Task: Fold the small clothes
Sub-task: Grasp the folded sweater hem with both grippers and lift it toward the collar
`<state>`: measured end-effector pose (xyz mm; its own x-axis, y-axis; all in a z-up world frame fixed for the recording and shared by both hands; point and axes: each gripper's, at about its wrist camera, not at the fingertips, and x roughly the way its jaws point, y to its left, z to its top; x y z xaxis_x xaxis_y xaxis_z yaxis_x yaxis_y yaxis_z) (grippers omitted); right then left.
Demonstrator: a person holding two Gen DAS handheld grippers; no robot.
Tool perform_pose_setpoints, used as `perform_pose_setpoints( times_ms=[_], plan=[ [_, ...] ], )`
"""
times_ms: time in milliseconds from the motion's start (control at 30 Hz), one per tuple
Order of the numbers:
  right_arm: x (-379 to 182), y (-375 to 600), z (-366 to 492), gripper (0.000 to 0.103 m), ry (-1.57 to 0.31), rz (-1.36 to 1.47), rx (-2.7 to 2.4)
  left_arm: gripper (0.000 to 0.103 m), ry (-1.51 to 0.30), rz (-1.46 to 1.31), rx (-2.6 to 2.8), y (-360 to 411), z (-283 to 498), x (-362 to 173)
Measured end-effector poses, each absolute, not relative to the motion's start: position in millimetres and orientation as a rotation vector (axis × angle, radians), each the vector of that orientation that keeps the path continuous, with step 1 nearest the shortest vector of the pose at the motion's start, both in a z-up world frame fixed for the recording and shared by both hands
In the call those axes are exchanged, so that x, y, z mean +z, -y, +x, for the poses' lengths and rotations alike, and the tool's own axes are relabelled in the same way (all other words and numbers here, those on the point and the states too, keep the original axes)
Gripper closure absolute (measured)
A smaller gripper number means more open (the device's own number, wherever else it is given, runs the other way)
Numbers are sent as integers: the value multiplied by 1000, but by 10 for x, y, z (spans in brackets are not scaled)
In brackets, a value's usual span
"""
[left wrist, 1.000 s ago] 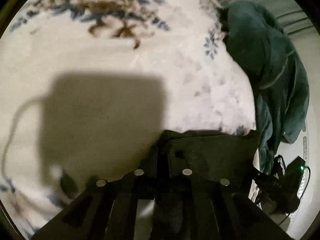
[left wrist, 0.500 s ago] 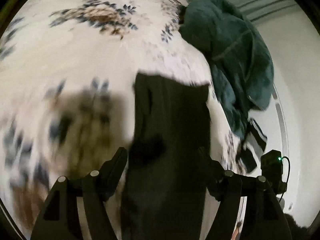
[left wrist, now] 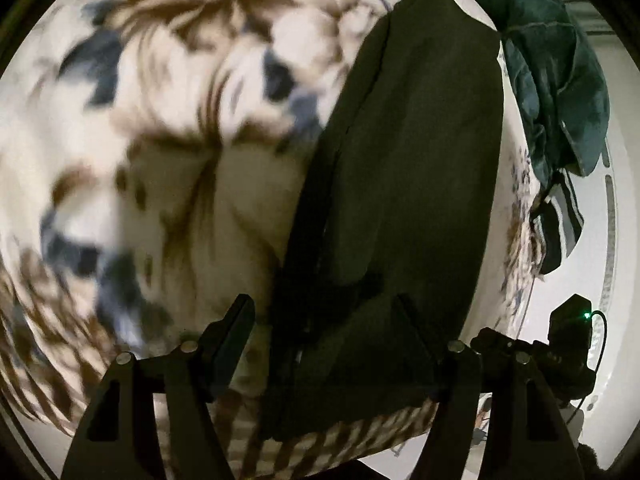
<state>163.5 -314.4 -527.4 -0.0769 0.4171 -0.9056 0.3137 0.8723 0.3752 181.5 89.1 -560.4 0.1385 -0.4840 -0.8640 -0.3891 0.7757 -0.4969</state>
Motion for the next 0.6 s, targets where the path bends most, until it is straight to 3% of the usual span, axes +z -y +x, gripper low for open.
perform_pose_setpoints(
  times_ms=[133,200,267,600],
  plan=[
    [-5452,3067,1508,56,-1676,593,100,36,-1467,-705,-98,-741,1817,-5686],
    [-5556,3039,1454,56,-1683,588,103,41,-1452,-673,-96,-682,1863,-5740],
    [-5742,2886,1498,56,-1721,578,122,97,-1440,-661,-95,-695,1855,-5762],
    [-5985,2650,1467,51,-1782,641,188,94,-1407,-688,-35,-951,1674,-5745]
  ],
)
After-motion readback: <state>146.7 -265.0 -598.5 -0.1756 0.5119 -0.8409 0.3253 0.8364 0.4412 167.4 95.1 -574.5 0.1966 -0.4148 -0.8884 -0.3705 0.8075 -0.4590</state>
